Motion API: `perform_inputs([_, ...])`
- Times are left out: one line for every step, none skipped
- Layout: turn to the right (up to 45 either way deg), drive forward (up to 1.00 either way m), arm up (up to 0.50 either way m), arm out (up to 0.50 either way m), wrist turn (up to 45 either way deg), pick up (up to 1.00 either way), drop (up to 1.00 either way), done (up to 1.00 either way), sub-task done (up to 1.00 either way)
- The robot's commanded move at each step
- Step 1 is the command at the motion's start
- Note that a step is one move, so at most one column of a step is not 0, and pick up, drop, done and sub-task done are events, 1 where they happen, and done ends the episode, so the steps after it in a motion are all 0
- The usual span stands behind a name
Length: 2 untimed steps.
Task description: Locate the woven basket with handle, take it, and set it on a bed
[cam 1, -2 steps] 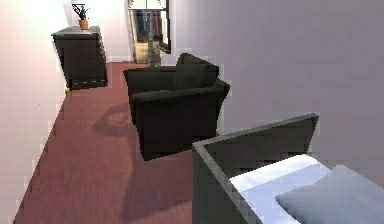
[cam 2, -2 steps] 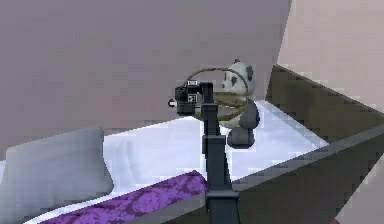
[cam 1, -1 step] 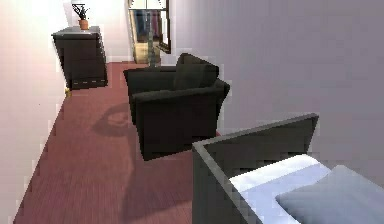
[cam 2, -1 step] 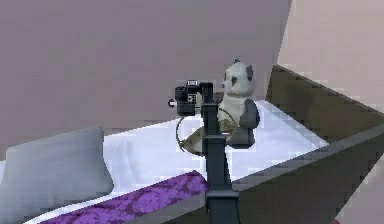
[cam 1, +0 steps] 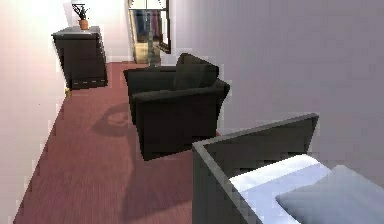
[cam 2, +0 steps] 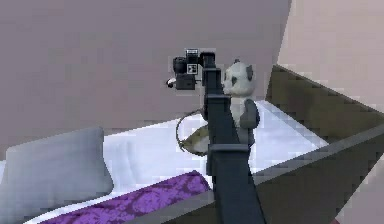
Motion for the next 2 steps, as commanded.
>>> perform_inputs([0.0, 0.00, 0.00, -0.08, 0.0, 0.00, 0.00, 0.00, 0.00])
perform_inputs([0.0, 0.00, 0.00, 0.00, 0.0, 0.00, 0.00, 1.00, 0.00])
